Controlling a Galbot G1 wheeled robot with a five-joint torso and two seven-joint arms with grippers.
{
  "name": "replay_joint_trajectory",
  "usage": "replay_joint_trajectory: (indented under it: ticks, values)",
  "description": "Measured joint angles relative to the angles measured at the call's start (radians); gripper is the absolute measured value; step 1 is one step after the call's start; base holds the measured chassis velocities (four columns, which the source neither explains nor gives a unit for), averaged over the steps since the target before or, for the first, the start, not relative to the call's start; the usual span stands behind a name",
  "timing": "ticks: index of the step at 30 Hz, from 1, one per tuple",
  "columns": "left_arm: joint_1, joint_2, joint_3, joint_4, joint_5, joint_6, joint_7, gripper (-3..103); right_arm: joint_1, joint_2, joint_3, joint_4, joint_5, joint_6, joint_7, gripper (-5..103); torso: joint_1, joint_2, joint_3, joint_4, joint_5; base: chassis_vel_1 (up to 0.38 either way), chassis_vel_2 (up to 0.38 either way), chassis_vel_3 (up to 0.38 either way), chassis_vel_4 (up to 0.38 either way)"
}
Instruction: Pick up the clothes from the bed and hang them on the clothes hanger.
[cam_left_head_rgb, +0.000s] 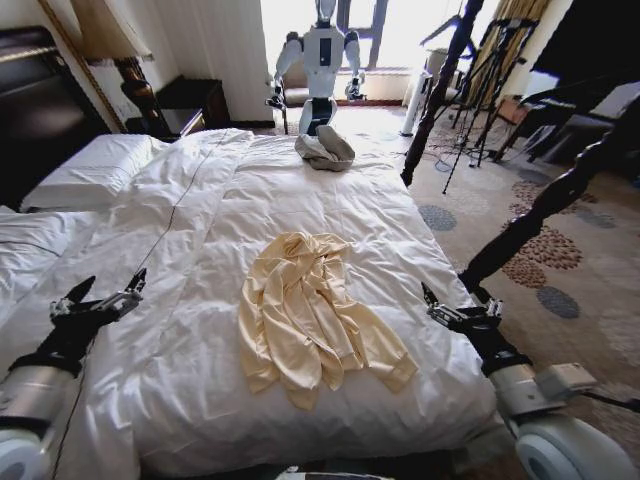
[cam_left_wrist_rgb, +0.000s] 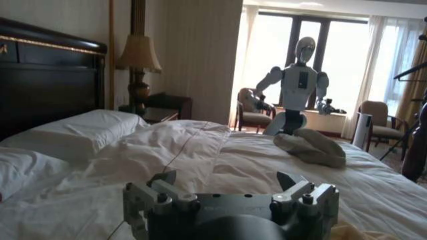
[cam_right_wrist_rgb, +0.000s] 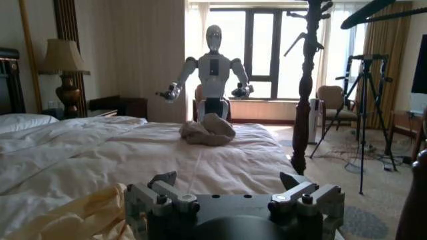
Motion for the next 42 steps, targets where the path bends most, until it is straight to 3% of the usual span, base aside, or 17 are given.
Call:
replay_joint_trajectory:
  ticks: [23, 27, 31, 35, 37, 40, 42]
  values:
    - [0.000, 0.000, 0.000, 0.000, 0.000, 0.000, 0.000, 100, 0.000, 0.002, -0.004, -0.001, -0.004, 0.000, 0.000, 100, 0.000, 0.000, 0.000, 0.0000, -0.0001, 0.000, 0.000, 0.000, 0.000]
    - [0.002, -0.012, 0.020, 0.000, 0.026, -0.010, 0.001, 100, 0.004, 0.036, -0.065, -0.043, -0.080, -0.001, 0.005, 100, 0.000, 0.000, 0.000, -0.0002, 0.0003, 0.000, 0.000, 0.000, 0.000]
    - [0.015, -0.073, 0.106, 0.001, 0.144, -0.059, 0.008, 100, 0.020, 0.096, -0.180, -0.117, -0.205, 0.011, 0.015, 100, 0.000, 0.000, 0.000, -0.0003, 0.0000, 0.000, 0.000, 0.000, 0.000]
    - [0.023, -0.113, 0.165, 0.001, 0.225, -0.092, 0.013, 100, 0.045, 0.083, -0.197, -0.109, -0.174, 0.036, 0.013, 100, 0.000, 0.000, 0.000, 0.0003, 0.0002, 0.000, 0.000, 0.000, 0.000]
    - [0.031, -0.153, 0.223, 0.002, 0.305, -0.125, 0.018, 100, 0.064, 0.051, -0.193, -0.090, -0.148, 0.039, 0.016, 100, 0.000, 0.000, 0.000, 0.0002, -0.0001, 0.000, 0.000, 0.000, 0.000]
    - [0.036, -0.175, 0.253, 0.002, 0.347, -0.143, 0.021, 100, 0.068, 0.039, -0.187, -0.083, -0.140, 0.041, 0.016, 100, 0.000, 0.000, 0.000, 0.0002, 0.0000, 0.000, 0.000, 0.000, 0.000]
    - [0.044, -0.215, 0.310, 0.002, 0.426, -0.176, 0.026, 100, 0.068, 0.026, -0.181, -0.080, -0.131, 0.044, 0.018, 100, 0.000, 0.000, 0.000, 0.0001, 0.0002, 0.000, 0.000, 0.000, 0.000]
